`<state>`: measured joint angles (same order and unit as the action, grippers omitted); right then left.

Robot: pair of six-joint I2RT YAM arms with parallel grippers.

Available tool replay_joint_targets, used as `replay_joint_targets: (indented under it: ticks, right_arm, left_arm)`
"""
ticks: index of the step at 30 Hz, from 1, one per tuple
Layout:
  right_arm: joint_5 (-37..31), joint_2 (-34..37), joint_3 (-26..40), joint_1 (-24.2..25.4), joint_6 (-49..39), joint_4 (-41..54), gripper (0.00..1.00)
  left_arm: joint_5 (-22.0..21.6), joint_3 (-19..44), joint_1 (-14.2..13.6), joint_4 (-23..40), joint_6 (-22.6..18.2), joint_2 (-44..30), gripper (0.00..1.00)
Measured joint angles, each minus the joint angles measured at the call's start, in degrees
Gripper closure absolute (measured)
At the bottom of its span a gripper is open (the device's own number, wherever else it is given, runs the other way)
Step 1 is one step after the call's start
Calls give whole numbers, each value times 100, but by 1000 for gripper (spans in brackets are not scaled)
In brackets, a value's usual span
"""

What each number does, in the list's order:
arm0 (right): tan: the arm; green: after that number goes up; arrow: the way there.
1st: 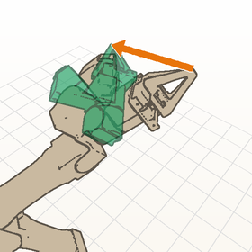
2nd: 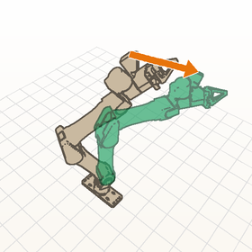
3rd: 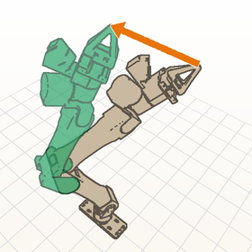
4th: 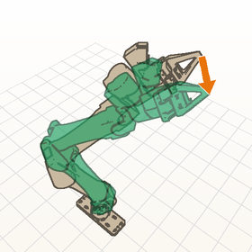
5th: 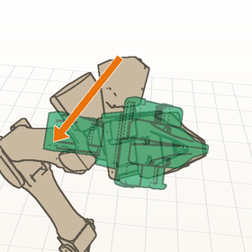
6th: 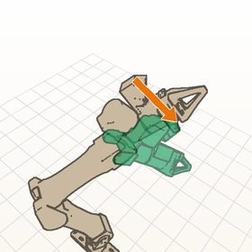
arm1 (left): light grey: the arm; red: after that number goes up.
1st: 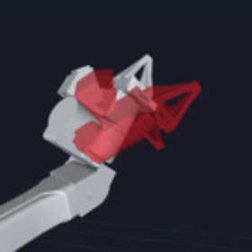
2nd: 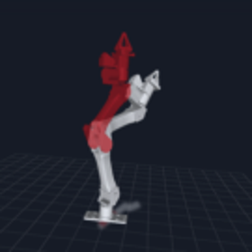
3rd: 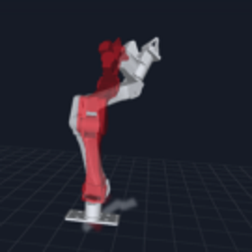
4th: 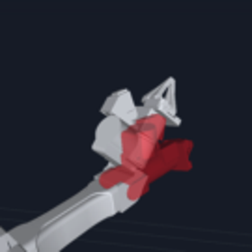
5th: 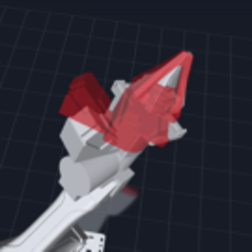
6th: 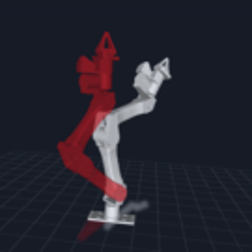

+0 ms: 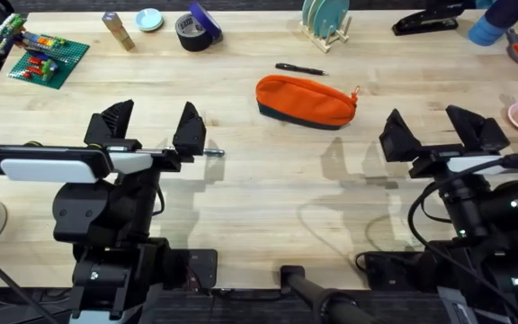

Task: Unzip the bag, pick up the pens from the table one at a time and place them inside, then zip the bag closed.

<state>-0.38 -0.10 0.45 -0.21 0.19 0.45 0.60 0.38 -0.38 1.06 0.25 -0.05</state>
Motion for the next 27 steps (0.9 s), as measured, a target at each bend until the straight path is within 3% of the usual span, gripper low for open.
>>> replay_joint_targets:
  ticks: [27]
  right_arm:
    - [-46,49,94,0,-2,36,5]
  left_arm:
    - [-2,33,0,-24,-4,-88,7]
